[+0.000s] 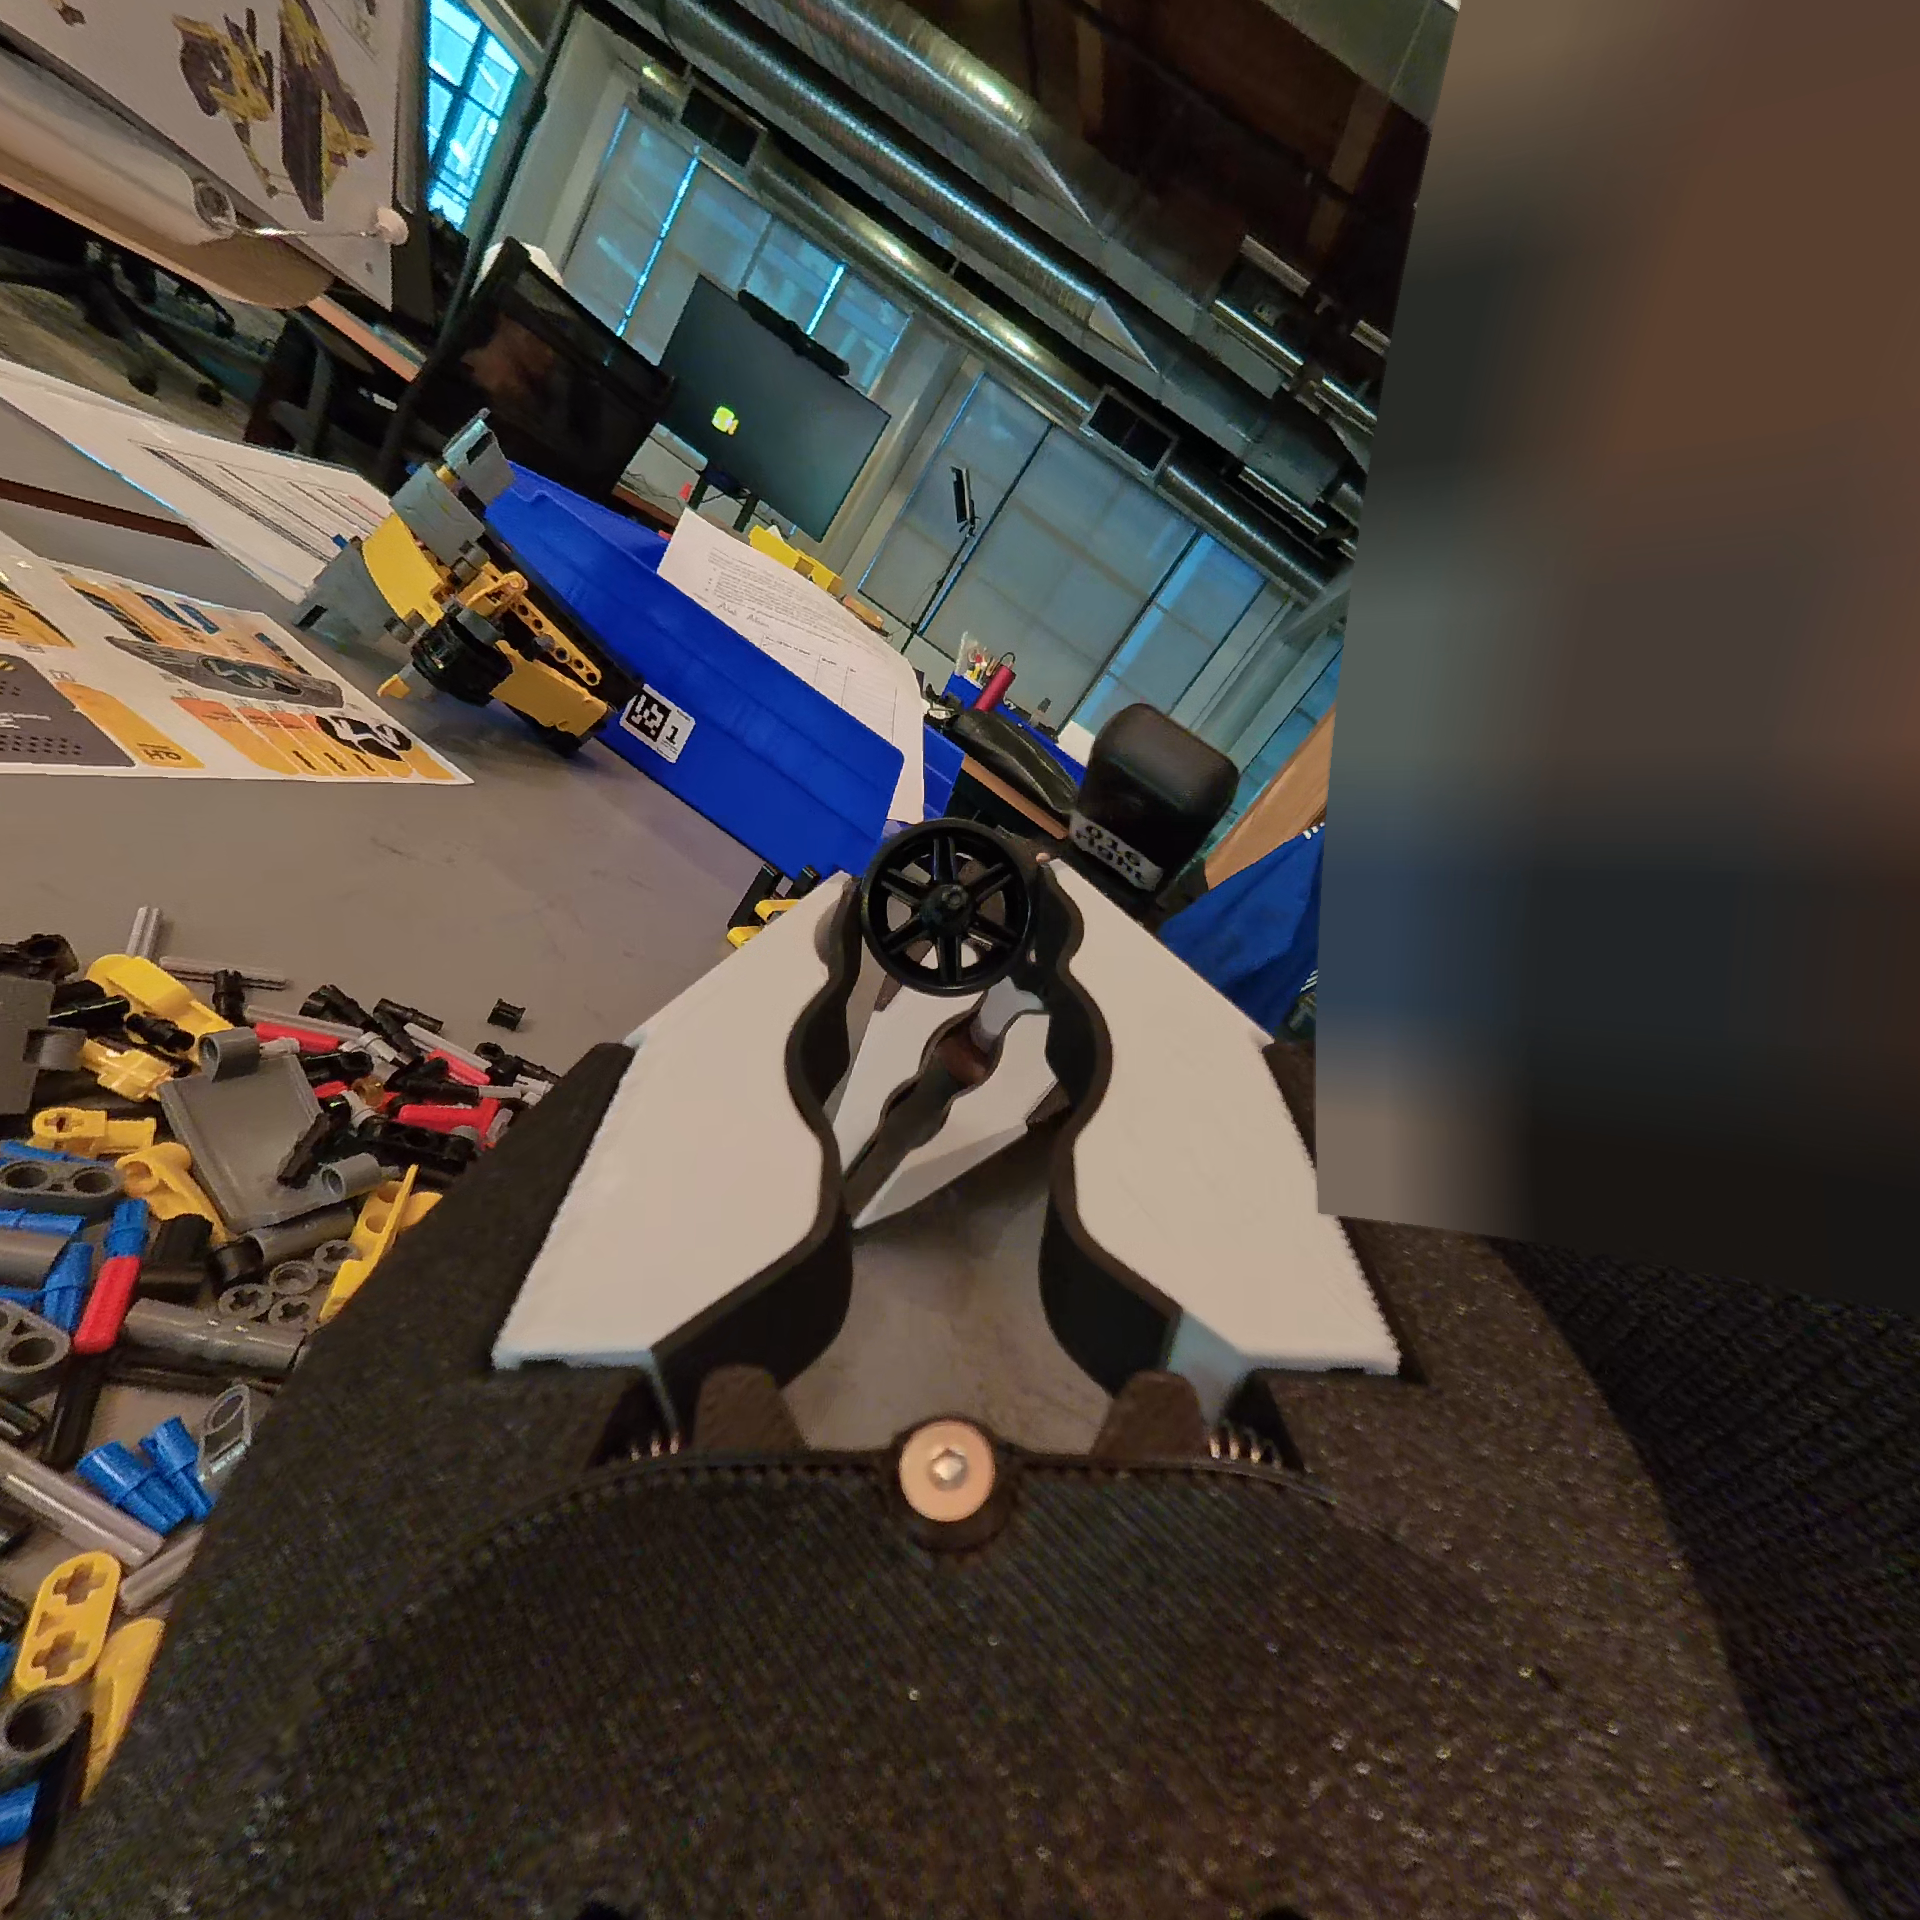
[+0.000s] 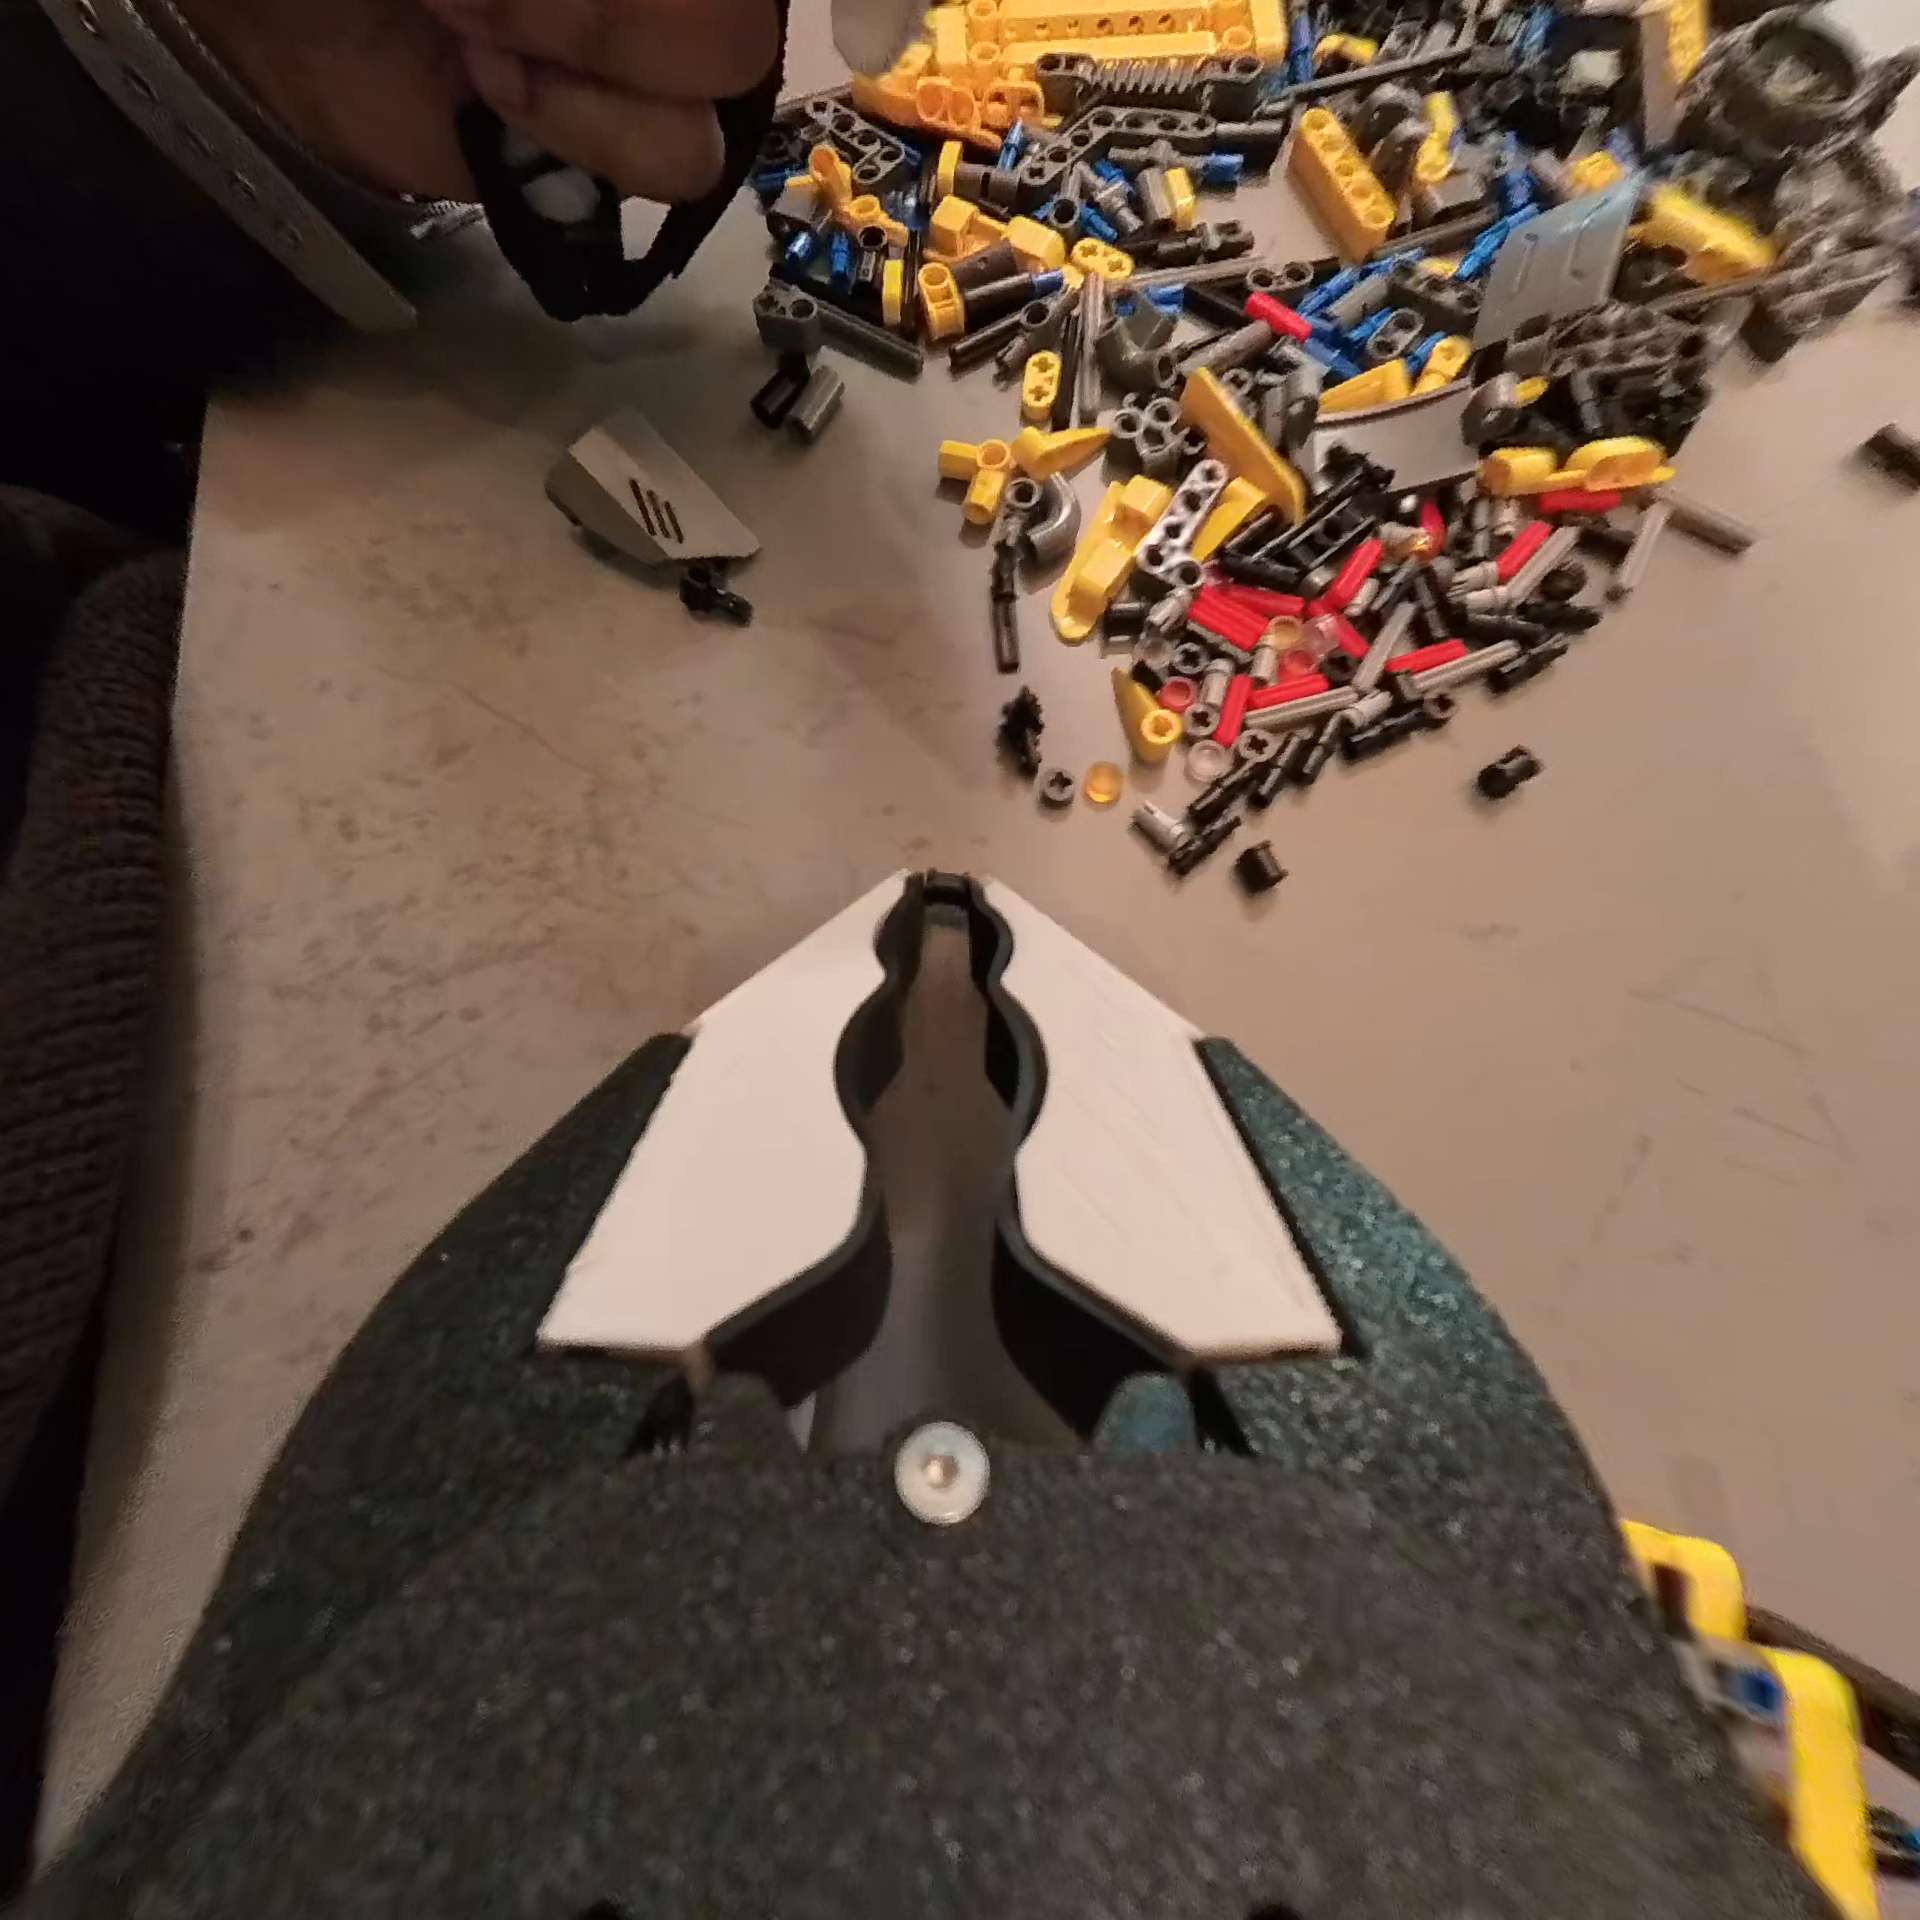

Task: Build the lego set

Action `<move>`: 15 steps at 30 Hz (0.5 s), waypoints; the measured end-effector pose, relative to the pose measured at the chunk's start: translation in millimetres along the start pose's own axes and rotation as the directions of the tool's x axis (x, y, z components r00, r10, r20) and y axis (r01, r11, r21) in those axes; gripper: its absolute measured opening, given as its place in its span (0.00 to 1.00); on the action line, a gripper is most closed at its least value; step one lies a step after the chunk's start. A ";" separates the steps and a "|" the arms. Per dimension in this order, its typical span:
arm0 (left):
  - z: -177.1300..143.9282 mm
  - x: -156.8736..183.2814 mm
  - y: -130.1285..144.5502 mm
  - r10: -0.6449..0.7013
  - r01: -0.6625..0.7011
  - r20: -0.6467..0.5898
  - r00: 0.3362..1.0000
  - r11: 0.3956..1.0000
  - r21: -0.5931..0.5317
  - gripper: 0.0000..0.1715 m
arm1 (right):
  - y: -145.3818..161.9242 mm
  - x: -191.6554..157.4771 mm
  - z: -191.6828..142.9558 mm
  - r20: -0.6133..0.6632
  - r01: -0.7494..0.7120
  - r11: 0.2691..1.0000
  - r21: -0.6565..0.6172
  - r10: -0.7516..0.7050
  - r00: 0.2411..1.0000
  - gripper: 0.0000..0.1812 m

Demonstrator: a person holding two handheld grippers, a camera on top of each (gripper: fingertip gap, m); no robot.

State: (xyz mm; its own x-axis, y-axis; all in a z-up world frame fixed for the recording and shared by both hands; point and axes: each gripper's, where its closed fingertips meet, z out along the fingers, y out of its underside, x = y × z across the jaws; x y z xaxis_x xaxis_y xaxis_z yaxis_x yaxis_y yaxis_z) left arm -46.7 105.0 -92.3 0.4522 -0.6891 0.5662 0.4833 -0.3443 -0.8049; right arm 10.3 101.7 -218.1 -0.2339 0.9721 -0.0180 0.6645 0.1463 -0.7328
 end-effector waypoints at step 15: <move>2.2 -3.7 3.6 0.002 -0.002 0.017 1.000 1.000 -0.019 0.17 | 14.1 32.9 -15.7 -0.329 0.408 0.866 -0.288 -0.490 0.808 0.06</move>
State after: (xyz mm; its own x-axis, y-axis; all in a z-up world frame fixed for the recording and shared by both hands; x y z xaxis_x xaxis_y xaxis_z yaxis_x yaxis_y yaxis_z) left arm -45.0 107.7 -96.9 0.4660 -0.6787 0.5676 0.4680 -0.3554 -0.8091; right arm 23.1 138.6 -218.3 -0.2811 0.7737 0.5677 0.6843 0.5764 -0.4467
